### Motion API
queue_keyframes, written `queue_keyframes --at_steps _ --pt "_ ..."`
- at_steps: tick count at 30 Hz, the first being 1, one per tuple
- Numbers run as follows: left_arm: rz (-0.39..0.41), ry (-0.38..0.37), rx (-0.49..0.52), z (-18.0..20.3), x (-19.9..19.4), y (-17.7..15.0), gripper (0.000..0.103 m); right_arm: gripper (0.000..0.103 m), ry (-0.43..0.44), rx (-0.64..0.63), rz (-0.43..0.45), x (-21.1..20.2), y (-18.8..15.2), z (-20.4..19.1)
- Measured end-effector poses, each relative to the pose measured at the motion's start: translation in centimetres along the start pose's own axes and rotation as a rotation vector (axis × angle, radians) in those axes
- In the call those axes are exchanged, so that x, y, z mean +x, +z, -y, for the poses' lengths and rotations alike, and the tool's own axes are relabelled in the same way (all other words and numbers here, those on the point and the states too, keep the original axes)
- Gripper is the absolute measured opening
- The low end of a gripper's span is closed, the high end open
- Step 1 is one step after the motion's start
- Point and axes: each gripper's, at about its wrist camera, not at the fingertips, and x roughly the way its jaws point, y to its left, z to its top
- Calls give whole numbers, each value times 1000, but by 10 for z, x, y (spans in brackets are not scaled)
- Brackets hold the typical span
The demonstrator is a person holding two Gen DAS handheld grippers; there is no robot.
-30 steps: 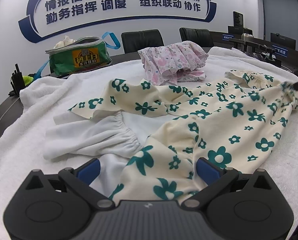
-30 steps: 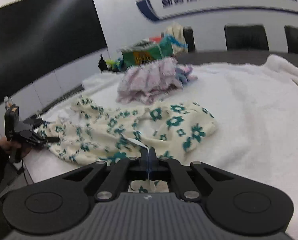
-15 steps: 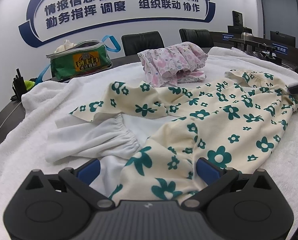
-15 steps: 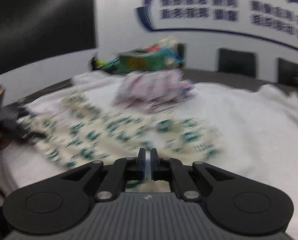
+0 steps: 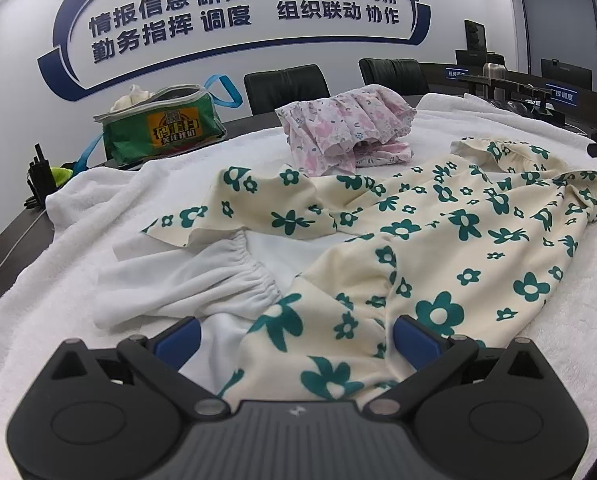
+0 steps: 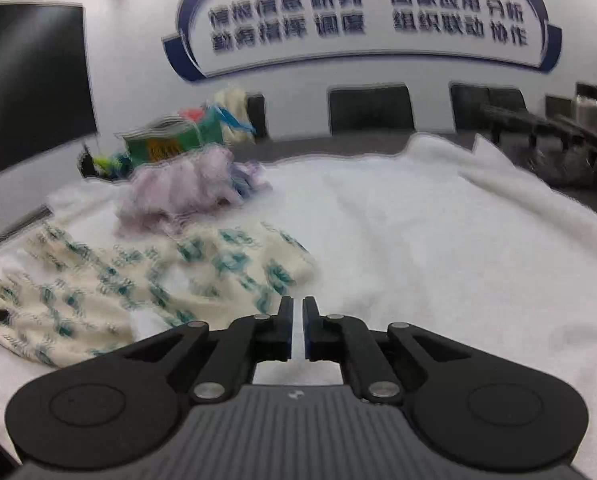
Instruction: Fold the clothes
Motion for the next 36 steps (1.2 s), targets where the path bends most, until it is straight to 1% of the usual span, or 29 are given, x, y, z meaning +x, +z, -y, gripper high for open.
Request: queue_keyframes --at_steps 1,3,4,5,6,7,9,12,14,15,17,18,21,23,27,28,29,31,33,34,36 --pt "0 -1 -1 0 0 0 103 10 23 -15 8 -1 1 -6" --pt "0 -1 -2 0 0 0 103 21 74 -60 -7 2 1 -19" --pt "0 -1 -1 0 0 0 103 29 97 -86 -25 7 -1 -25" --pt "0 -1 -1 0 0 0 103 32 109 -106 -51 11 -4 -28" --pt "0 -1 -1 0 0 0 103 32 107 -126 -84 17 -7 -30" --pt "0 -2 -1 -1 0 0 103 31 96 -142 -116 22 -11 -31" --pt "-2 -6 -6 -2 1 0 103 32 43 -148 -157 33 -17 -28" --pt "-7 -16 -16 -4 1 0 103 32 42 -139 -122 26 -11 -26" --pt "-10 -21 -23 -5 2 0 103 33 53 -164 -71 17 -2 -32" --pt "-10 -20 -23 -4 2 0 103 35 58 -168 -47 14 3 -37" --pt "-7 -16 -18 -3 1 0 103 43 60 -187 -11 7 11 -45" --pt "-6 -14 -15 -3 1 0 103 44 59 -200 1 4 14 -49" --pt "-5 -12 -12 -2 1 0 103 45 62 -243 6 8 19 -64" --pt "-7 -15 -15 -3 1 0 103 49 74 -268 4 13 22 -73" --pt "-13 -23 -26 -5 2 0 103 52 84 -283 16 18 24 -85" --pt "-15 -26 -30 -5 2 0 103 56 79 -281 30 18 25 -88" --pt "-18 -29 -34 -6 3 0 103 64 65 -274 46 20 26 -92" --pt "-24 -36 -40 -7 3 1 103 73 30 -241 75 26 31 -97" --pt "-29 -47 -46 -11 2 2 103 75 37 -196 69 35 38 -101" --pt "-28 -50 -52 -13 0 3 102 79 43 -187 57 39 41 -104" --pt "9 -30 -62 -17 -13 7 99 81 42 -206 42 45 46 -110"
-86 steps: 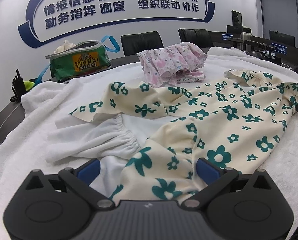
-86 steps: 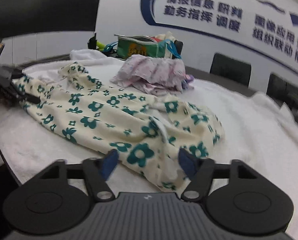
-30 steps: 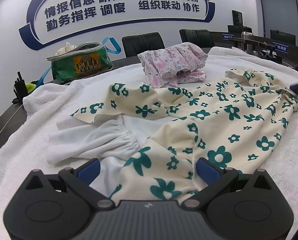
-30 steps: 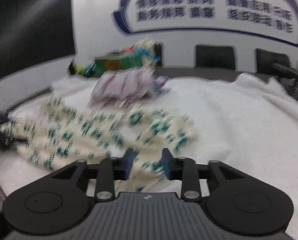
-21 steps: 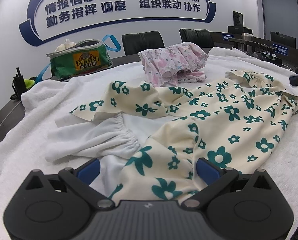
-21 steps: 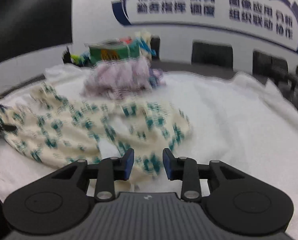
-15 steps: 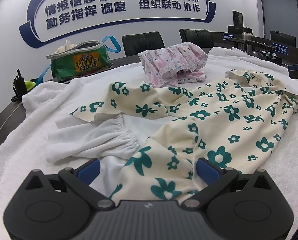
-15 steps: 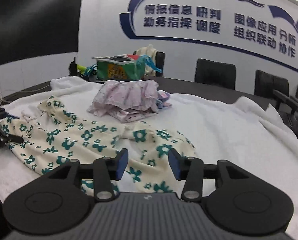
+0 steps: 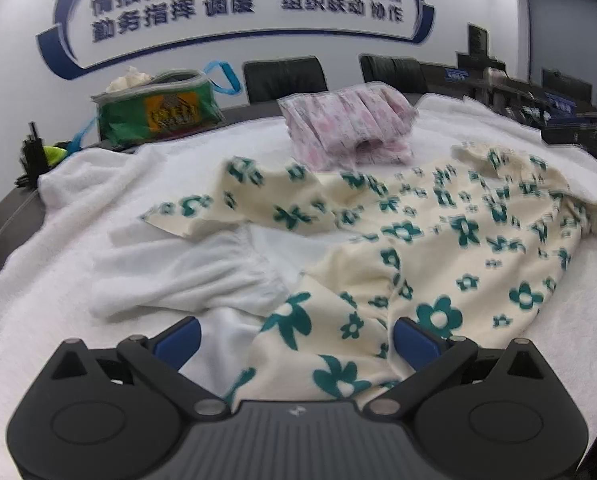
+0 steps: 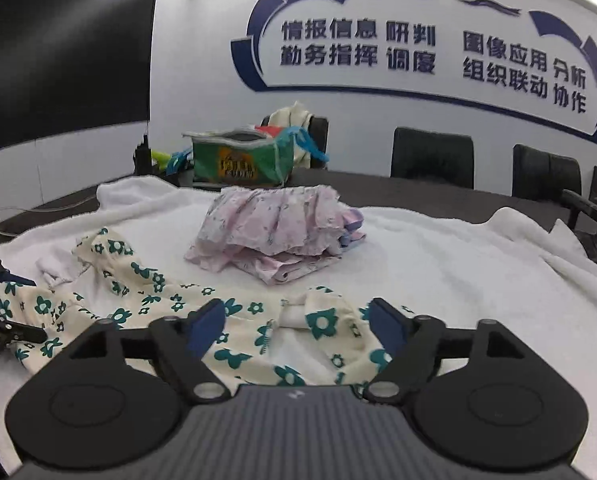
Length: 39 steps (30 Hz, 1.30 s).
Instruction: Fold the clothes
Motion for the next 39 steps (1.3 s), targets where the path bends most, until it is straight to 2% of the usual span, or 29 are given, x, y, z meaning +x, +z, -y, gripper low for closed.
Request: queue_keyframes --at_steps 4,6,7,11,12,15,16,17,18,19,20,21,23,26,29,30,32,34,36,38,39 --pt "149 27 54 -5 -35 41 101 84 -13 -113 -3 10 11 -5" --pt "174 52 117 -6 -23 72 103 84 -2 -157 -25 23 21 -4" --pt "157 44 149 -8 -9 86 103 84 24 -171 -56 37 29 -2" --pt "13 -101 217 -16 67 117 99 81 152 -203 -182 98 51 3" --pt "-15 -119 229 -17 83 119 98 80 183 -221 -216 114 54 4" --pt "-100 -129 258 -17 119 120 91 68 225 -275 -332 155 58 11" --pt "-134 -123 260 -18 129 120 73 54 242 -285 -375 167 58 15" --pt "-169 -131 248 -20 136 120 43 43 260 -290 -420 177 57 19" --pt "-203 -147 233 -22 142 120 33 38 281 -284 -465 185 54 23" --pt "-200 -161 223 -25 142 119 28 28 306 -283 -497 190 52 26" --pt "-180 -176 216 -27 137 116 15 14 340 -295 -495 189 50 27" --pt "-158 -176 209 -28 131 115 14 6 364 -312 -491 187 49 27" --pt "-93 -158 199 -27 111 114 13 2 338 -390 -425 172 51 18" --pt "52 -104 252 -16 66 101 12 1 242 -454 -229 130 53 10" --pt "142 -14 351 5 23 64 12 1 158 -523 -66 72 38 -1" --pt "151 -3 370 10 14 53 12 1 157 -524 -63 57 28 -3" --pt "120 -30 370 17 5 27 16 1 159 -530 -69 29 7 -6" --pt "87 -40 362 19 2 9 20 1 173 -546 -145 14 -15 -7" --pt "96 -26 353 17 -3 3 29 1 176 -532 -183 4 -26 -5" --pt "129 -31 355 14 -9 6 53 4 177 -496 -191 -4 -29 1" --pt "149 -34 357 13 -12 8 61 5 194 -465 -166 -6 -23 6"
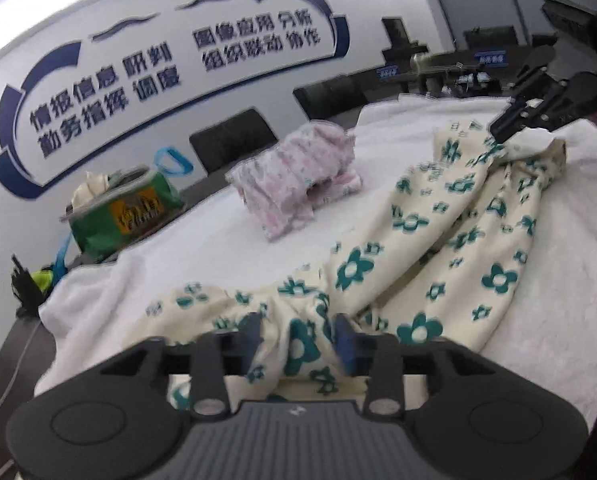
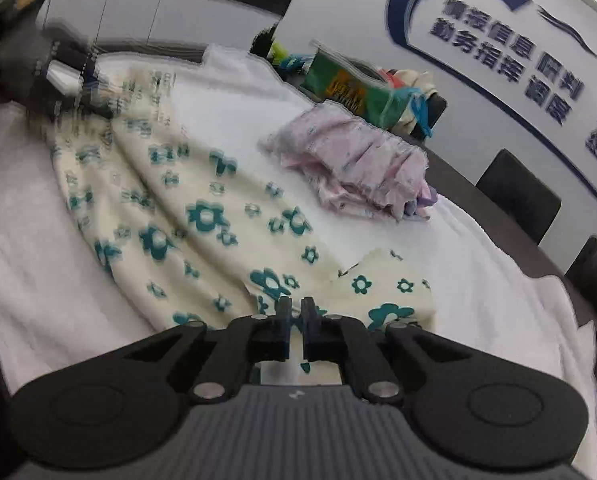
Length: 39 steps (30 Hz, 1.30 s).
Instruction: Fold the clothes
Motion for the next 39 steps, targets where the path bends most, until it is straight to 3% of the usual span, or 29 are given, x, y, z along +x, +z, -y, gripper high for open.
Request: queue_keyframes --at_steps 1,2,4,7,8,9,10,13,16,21,22,25,28,30,31,32,34,37,39 --pt "9 -11 15 1 0 3 73 14 20 28 40 -5 3 5" --pt "13 -27 36 2 1 5 75 32 43 53 78 -7 7 11" --pt "21 -59 77 5 3 11 75 52 81 73 117 1 17 14" --pt "-41 -74 120 13 24 13 74 47 167 22 72 32 21 7" --pt "-64 -63 116 13 29 13 74 16 189 6 36 42 20 4" --pt "-85 -60 97 11 33 11 74 0 186 -5 1 49 20 0" --pt "-104 -62 73 8 36 10 74 0 173 -15 -20 53 19 -4" --pt "-144 -88 -16 -2 42 3 74 0 56 32 47 25 11 -6" --pt "-147 -100 -63 -7 41 -1 74 0 -2 71 25 -4 -8 -19" --pt "-57 -124 -85 -12 -6 -2 73 5 -48 61 -11 -21 -16 -39" --pt "-28 -140 -111 -16 -15 0 73 8 -50 66 2 -26 -14 -41" --pt "66 -180 -211 -29 -32 18 74 15 -76 193 157 -49 4 -30" --pt "57 -132 -226 -21 1 41 73 15 -64 362 245 -28 31 -25" --pt "-37 -104 -226 -14 32 43 51 15 -8 430 194 12 49 -34" --pt "-83 -104 -234 -12 40 38 23 15 16 444 159 33 57 -41" --pt "-125 -110 -245 -10 44 31 9 15 28 412 101 53 62 -53" --pt "-182 -106 -253 -7 46 18 9 15 72 334 14 80 65 -76" --pt "-190 -62 -221 0 31 4 9 16 74 265 10 72 53 -88" --pt "-210 -57 -230 -1 27 11 10 22 50 360 29 50 45 -68"
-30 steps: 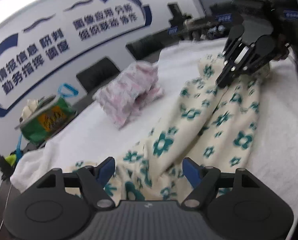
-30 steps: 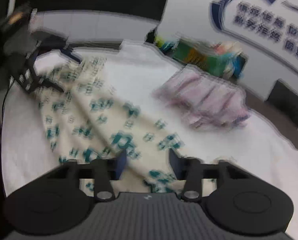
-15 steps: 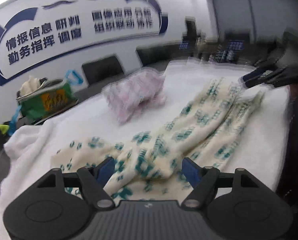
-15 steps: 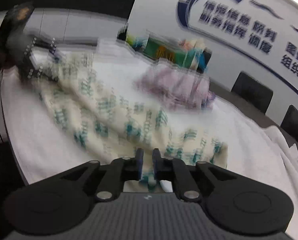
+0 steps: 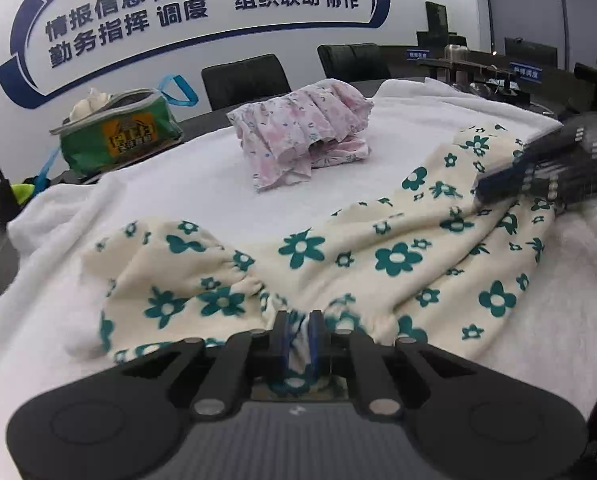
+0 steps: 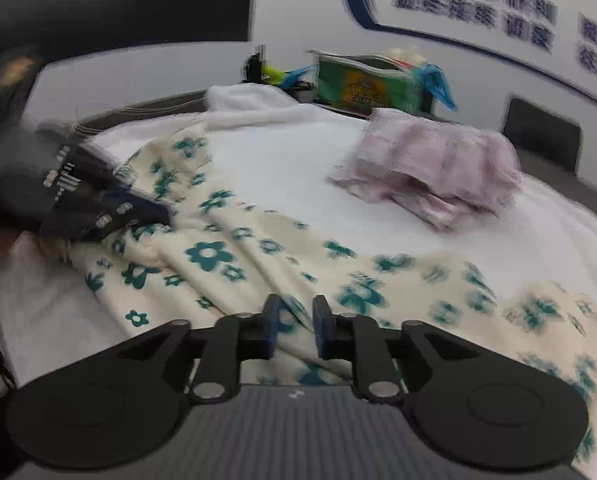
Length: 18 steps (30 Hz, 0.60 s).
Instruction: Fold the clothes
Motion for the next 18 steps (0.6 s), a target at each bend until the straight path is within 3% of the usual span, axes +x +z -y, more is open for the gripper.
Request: queue_keyframes --at_steps 1,3,5,6,7,8,9,10,11,12,15,16,18 --pt "-3 -2 -8 1 -3 5 10 26 -29 54 28 -14 1 13" --pt "65 -20 -19 3 -11 20 17 40 -190 136 90 -37 6 43" --pt "135 -14 -18 7 -11 31 49 69 -414 242 112 -51 7 82" --pt "166 -8 -18 9 -10 35 57 70 -468 291 87 -51 6 100" --pt "171 7 -15 12 -2 40 58 69 -463 341 55 -48 3 116" --pt "136 25 -10 17 12 44 55 57 -416 404 39 -42 0 131" --pt "95 33 -1 20 24 43 53 39 -357 458 24 -36 -3 142" --pt "58 37 7 23 34 41 49 4 -274 493 8 -28 -7 147" --pt "26 44 8 25 42 37 46 4 -222 509 3 -23 -9 149" --pt "10 54 0 26 47 32 46 4 -248 481 21 -23 -10 143" --pt "46 52 -62 22 49 19 46 3 -428 563 197 -53 -20 139" --pt "52 46 -81 20 50 17 46 3 -446 616 233 -64 -28 144" --pt "50 22 -117 13 51 17 47 3 -440 648 189 -63 -43 148"
